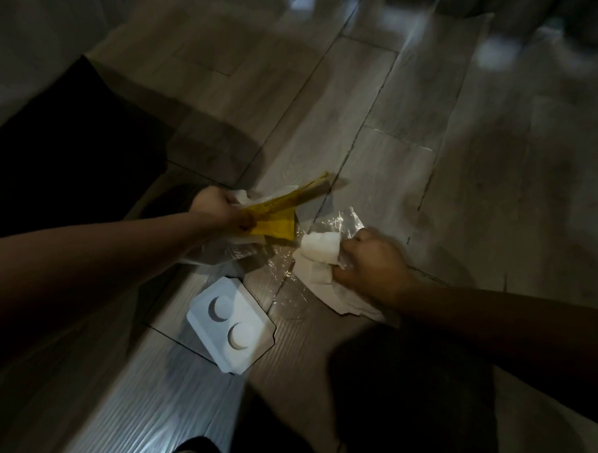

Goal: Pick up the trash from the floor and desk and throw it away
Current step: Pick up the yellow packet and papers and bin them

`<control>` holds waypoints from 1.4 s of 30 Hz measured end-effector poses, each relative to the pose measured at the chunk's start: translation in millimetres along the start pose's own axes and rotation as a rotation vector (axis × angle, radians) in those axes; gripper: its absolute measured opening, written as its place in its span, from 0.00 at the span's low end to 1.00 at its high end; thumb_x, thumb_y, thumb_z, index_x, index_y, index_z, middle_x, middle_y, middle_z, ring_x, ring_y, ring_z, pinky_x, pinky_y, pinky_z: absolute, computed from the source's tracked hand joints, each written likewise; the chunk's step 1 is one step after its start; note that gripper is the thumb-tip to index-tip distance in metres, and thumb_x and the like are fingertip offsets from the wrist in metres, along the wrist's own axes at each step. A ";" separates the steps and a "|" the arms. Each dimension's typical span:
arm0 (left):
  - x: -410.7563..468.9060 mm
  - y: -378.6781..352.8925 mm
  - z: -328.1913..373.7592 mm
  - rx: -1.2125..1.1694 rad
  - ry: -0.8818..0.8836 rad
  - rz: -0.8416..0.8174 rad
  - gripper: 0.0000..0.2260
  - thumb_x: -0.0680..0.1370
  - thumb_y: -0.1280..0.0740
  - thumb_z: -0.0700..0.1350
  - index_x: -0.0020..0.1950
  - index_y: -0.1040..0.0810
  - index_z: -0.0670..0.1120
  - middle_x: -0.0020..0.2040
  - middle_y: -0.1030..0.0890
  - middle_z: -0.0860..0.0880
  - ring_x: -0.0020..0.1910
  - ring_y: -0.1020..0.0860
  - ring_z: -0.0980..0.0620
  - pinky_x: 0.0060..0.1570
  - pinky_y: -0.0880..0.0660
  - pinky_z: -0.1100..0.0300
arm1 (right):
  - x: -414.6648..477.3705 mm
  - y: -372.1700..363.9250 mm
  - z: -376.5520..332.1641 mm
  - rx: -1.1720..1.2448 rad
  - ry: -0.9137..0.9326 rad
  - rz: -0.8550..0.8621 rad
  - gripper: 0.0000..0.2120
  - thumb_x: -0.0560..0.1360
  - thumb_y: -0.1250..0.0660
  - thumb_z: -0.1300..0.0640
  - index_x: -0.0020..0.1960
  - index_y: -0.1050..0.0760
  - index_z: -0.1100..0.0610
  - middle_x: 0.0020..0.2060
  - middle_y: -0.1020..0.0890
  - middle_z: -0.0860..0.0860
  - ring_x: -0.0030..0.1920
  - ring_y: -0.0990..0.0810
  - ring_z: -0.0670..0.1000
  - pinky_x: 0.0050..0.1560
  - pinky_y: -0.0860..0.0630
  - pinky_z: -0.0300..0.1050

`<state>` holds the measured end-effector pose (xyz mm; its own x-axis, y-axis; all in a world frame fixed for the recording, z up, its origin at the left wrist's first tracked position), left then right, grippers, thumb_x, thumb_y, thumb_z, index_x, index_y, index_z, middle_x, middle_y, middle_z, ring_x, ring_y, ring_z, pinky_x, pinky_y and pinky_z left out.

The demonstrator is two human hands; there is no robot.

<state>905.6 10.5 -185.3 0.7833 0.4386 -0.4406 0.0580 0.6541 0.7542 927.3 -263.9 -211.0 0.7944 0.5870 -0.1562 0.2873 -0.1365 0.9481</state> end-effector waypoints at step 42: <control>-189.6 241.0 392.4 -0.369 -0.069 -0.087 0.09 0.63 0.21 0.48 0.31 0.18 0.46 0.23 0.22 0.51 0.25 0.25 0.54 0.23 0.32 0.66 | -116.6 508.6 52.5 0.127 -0.405 0.095 0.13 0.77 0.37 0.49 0.51 0.21 0.57 0.47 0.19 0.53 0.44 0.21 0.51 0.42 0.30 0.40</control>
<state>1013.9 -156.9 271.0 0.8257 0.3373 -0.4522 -0.0904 0.8703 0.4842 1008.8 -443.7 274.9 0.9591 0.2100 -0.1898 0.2460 -0.2869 0.9258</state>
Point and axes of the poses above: each hand's wrist, its own x-axis towards the middle knuckle, its own y-axis out of the back of the hand, z = x × y, the point moved 3 cm from there along x, towards the middle knuckle
